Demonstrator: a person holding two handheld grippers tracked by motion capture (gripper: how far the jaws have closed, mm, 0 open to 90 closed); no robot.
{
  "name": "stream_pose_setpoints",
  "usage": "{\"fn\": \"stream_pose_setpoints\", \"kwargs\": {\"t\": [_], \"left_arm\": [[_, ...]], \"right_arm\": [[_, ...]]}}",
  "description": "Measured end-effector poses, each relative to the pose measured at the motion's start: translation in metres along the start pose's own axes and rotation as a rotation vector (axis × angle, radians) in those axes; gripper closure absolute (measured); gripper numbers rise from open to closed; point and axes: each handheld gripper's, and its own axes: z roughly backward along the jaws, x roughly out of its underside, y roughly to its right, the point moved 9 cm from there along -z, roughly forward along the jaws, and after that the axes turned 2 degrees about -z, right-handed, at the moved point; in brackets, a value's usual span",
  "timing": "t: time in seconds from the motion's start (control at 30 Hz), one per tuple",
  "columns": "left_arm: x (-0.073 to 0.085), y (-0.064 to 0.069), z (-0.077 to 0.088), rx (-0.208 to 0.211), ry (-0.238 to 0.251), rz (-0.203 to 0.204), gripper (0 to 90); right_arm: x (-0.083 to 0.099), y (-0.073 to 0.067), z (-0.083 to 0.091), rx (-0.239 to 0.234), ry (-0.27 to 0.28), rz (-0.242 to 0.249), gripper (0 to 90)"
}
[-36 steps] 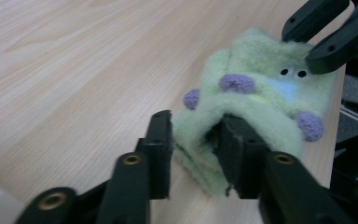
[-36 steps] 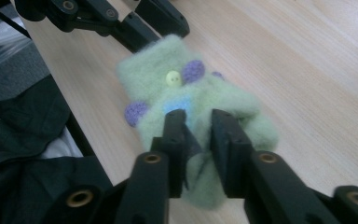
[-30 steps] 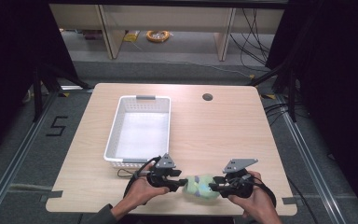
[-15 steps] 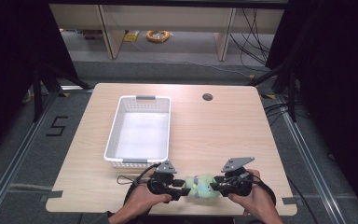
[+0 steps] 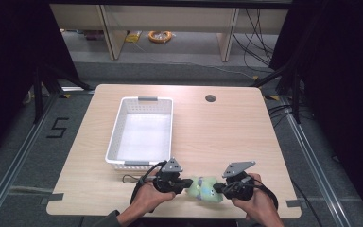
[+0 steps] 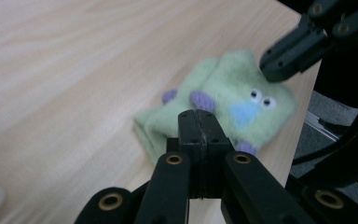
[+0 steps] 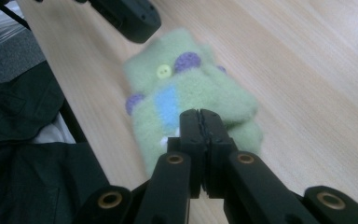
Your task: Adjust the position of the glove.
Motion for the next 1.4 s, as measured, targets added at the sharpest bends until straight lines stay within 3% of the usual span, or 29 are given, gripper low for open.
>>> {"fn": "stream_pose_setpoints", "kwargs": {"t": [0.07, 0.17, 0.27, 0.3, 0.37, 0.43, 0.47, 0.53, 0.57, 0.67, 0.7, 0.77, 0.9, 0.97, 1.0, 1.13, 1.17, 1.23, 1.3, 1.4], "left_arm": [[-0.003, -0.001, 0.001, 0.000, 0.008, -0.011, 89.7], [-0.001, -0.001, -0.004, 0.019, -0.016, 0.008, 87.8], [0.010, -0.005, -0.006, 0.005, -0.042, 0.043, 75.9], [0.012, -0.005, -0.006, 0.007, -0.054, 0.051, 73.8], [0.015, -0.004, -0.007, 0.023, -0.055, 0.083, 68.4], [0.016, -0.003, -0.007, 0.035, -0.063, 0.087, 64.1], [0.017, -0.001, -0.009, 0.036, -0.073, 0.087, 63.8], [0.017, 0.000, -0.011, 0.038, -0.078, 0.088, 63.1], [0.018, 0.000, -0.017, 0.032, -0.090, 0.088, 63.9], [0.019, -0.002, -0.021, 0.035, -0.093, 0.101, 70.0], [0.018, -0.005, -0.023, 0.031, -0.085, 0.109, 77.3], [0.014, -0.004, -0.022, 0.024, -0.071, 0.089, 84.4], [0.007, 0.000, -0.018, 0.021, -0.049, 0.062, 85.7], [-0.008, 0.000, -0.010, 0.026, -0.021, 0.031, 85.6], [-0.010, 0.000, -0.009, 0.027, -0.021, 0.028, 85.6], [-0.013, -0.005, -0.013, 0.026, -0.049, 0.019, 85.2], [-0.006, -0.007, -0.022, 0.060, -0.096, 0.035, 84.8], [0.000, -0.014, -0.029, 0.036, -0.113, 0.048, 83.3], [0.002, -0.017, -0.031, 0.042, -0.106, 0.089, 78.5], [0.003, -0.022, -0.029, 0.032, -0.121, 0.106, 63.2]], "right_arm": [[0.000, -0.003, 0.002, -0.004, 0.006, -0.013, 90.0], [0.001, -0.006, 0.003, -0.012, 0.012, -0.018, 90.0], [0.003, 0.000, 0.001, -0.001, 0.020, -0.062, 83.1], [0.002, 0.003, 0.001, 0.010, 0.028, -0.048, 80.8], [0.001, 0.001, 0.001, 0.000, 0.033, -0.066, 77.0], [0.000, 0.003, 0.000, 0.015, 0.045, -0.038, 75.1], [0.001, 0.001, -0.001, -0.001, 0.018, -0.054, 72.8], [0.000, 0.003, -0.005, 0.011, 0.031, -0.048, 71.6], [0.004, 0.006, -0.011, 0.008, -0.001, -0.072, 72.6], [0.005, 0.008, -0.015, 0.007, -0.003, -0.072, 77.6], [0.006, 0.009, -0.015, -0.003, -0.011, -0.066, 84.2], [0.006, 0.008, -0.016, -0.011, -0.005, -0.064, 87.5], [0.005, 0.005, -0.011, -0.016, -0.017, -0.048, 88.6], [0.000, 0.001, -0.003, -0.012, 0.024, -0.051, 88.7], [0.000, 0.001, 0.001, 0.001, 0.022, -0.028, 88.7], [-0.002, -0.001, 0.006, -0.001, 0.042, -0.048, 88.6], [0.000, -0.002, 0.001, -0.010, 0.053, -0.061, 88.6], [0.005, -0.003, -0.004, -0.020, 0.026, -0.069, 88.1], [0.008, 0.000, -0.008, -0.028, 0.011, -0.089, 84.8], [0.008, 0.003, -0.007, -0.027, 0.021, -0.107, 75.5]]}}
